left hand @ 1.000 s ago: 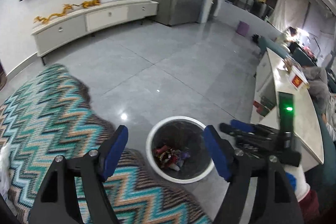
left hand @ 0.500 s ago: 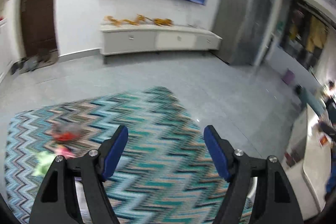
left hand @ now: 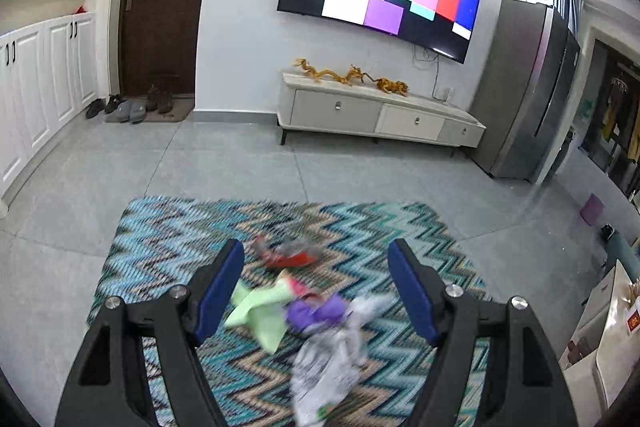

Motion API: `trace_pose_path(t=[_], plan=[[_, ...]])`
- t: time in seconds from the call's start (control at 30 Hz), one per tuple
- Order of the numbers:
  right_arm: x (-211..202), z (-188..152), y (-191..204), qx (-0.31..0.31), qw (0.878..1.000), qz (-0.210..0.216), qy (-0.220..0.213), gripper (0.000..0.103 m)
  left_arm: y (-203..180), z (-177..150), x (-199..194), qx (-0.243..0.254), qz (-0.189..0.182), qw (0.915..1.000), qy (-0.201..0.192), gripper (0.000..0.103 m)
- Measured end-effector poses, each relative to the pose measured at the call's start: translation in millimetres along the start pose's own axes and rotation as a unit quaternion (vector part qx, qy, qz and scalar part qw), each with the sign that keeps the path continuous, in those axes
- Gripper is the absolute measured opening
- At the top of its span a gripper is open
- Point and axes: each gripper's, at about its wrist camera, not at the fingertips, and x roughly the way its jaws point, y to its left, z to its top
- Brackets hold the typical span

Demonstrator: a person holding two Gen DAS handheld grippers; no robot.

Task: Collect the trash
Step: 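Move both tools back over the rug toward the remaining trash, then grasp the white printed bag with the left tool while the right tool grasps clear plastic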

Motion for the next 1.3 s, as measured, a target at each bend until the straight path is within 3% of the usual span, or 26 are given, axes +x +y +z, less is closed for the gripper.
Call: trace_pose_path(t=[0.1,0.33,0.5,0.7,0.87,0.97,1.13,1.3], plan=[[37.3,-17.3,12.9,0.017,0.999,0.027,0.034,0.052,8.0,-20.5,-2.2,0.012,0.005,0.9999,0.007,0.072],[104.5,-44.0,46.1,0.028,0.994,0.046,0.099,0.049,21.1,-72.7,1.2,0.026,-0.025,0.9984,0.044,0.067],[147.6,-54.3,65.0,0.024,0.989,0.052,0.139,0.049,10.1,-98.3,8.9,0.056,-0.059,0.9944,0.067,0.066],[195.1,-71.0,83.8,0.024,0.981,0.067,0.180,0.048,-9.1,-115.0,34.8,0.100,-0.075,0.9875,0.096,0.058],[236.1,-83.6,102.2,0.019,0.974,0.079,0.213,0.048,-6.3,-120.3,63.1,0.092,-0.090,0.9844,0.120,0.045],[260.7,-91.8,109.9,0.018,0.969,0.084,0.234,0.046,-2.7,-122.2,66.4,0.089,-0.102,0.9835,0.120,0.030],[292.4,-99.5,117.2,0.030,0.962,0.092,0.254,0.043,5.1,-132.0,63.2,0.075,-0.110,0.9842,0.116,0.023],[312.7,-106.0,119.2,0.047,0.959,0.092,0.262,0.035,13.9,-138.9,61.7,0.052,-0.117,0.9848,0.118,0.021]])
